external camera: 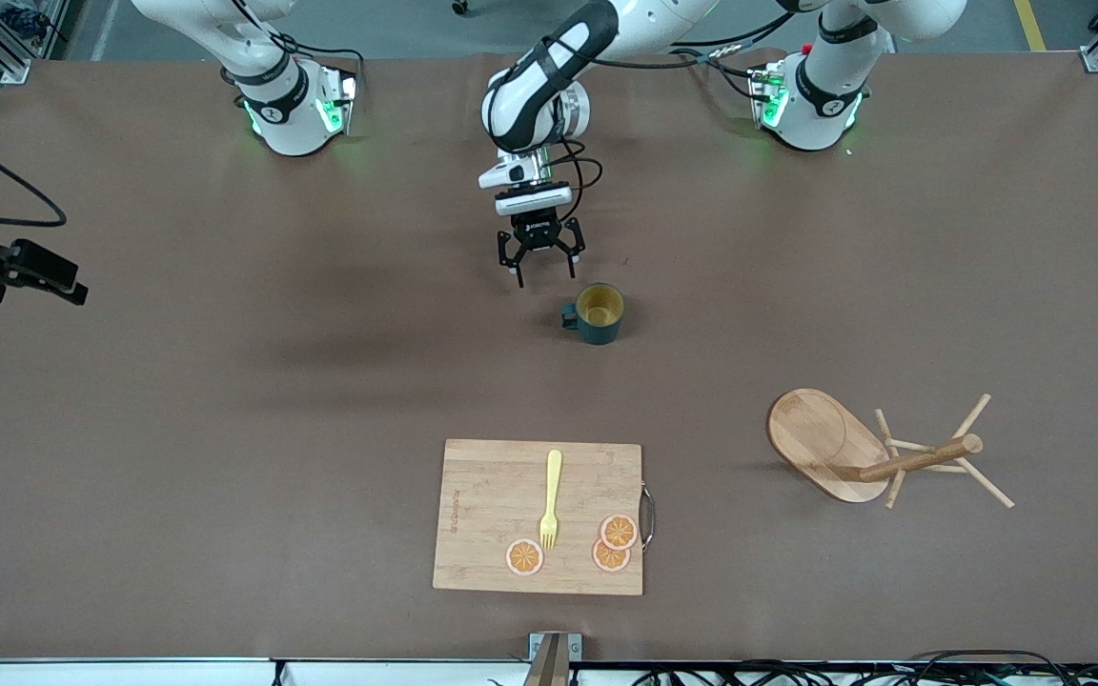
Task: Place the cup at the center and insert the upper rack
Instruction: 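Lower the open left gripper down beside the mug handle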
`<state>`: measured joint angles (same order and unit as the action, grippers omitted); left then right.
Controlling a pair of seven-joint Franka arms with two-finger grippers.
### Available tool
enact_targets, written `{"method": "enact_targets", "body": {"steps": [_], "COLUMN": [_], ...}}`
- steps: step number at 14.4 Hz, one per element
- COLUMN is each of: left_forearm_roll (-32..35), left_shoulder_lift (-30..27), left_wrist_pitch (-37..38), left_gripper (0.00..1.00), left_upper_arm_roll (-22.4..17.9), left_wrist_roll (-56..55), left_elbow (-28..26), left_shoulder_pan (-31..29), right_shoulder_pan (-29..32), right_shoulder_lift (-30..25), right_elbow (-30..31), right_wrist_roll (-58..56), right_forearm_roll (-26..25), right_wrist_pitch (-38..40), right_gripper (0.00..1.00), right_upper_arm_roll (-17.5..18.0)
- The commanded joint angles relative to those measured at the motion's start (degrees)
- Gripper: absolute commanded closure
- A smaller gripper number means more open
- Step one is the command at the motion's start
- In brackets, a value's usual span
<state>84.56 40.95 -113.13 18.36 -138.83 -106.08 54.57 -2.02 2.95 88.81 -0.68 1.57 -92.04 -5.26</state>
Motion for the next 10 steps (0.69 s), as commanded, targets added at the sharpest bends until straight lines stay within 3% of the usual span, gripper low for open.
{"method": "enact_targets", "body": {"steps": [1, 10], "left_forearm_roll": [3.49, 4.64], "left_shoulder_lift": [1.50, 5.89], "left_wrist_pitch": [2.37, 9.32], "left_gripper": [0.00, 0.00], "left_upper_arm_roll": [-0.87, -2.53], "left_wrist_roll": [-0.47, -1.79], "left_elbow": [1.49, 5.44], "left_shoulder_pan": [0.36, 5.36], "right_shoulder_pan": [-0.17, -0.97], "right_shoulder_lift": [-3.48, -3.74], "right_elbow": [5.93, 4.62], "right_wrist_roll": [-0.82, -0.73], "right_forearm_roll": [-1.04, -2.10], "right_wrist_pitch": [-3.14, -2.62], "right_gripper": [0.00, 0.00], "right_upper_arm_roll": [0.08, 0.08]}}
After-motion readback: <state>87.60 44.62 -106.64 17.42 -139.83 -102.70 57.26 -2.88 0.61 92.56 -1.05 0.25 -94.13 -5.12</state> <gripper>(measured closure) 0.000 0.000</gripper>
